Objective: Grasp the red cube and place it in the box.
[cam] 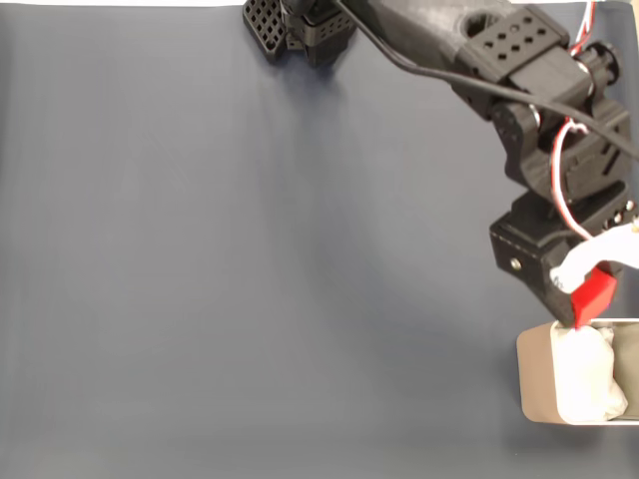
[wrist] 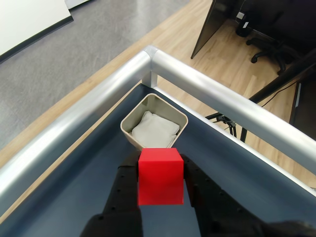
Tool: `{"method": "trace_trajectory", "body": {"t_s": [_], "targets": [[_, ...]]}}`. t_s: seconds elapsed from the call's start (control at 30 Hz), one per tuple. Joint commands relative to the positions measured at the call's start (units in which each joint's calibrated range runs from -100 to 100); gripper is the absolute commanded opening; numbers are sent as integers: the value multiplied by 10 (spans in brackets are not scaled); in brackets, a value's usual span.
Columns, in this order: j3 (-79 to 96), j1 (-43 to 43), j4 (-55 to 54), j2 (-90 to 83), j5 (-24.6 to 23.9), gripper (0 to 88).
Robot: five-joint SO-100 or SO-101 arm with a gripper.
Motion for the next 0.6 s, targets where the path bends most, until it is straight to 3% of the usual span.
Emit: {"method": "trace_trajectory", "body": {"t_s": [0.0,0.57], "targets": [[-61,7,-8,12,-3,15],[-165,6,-55,111,-8,14]]}}
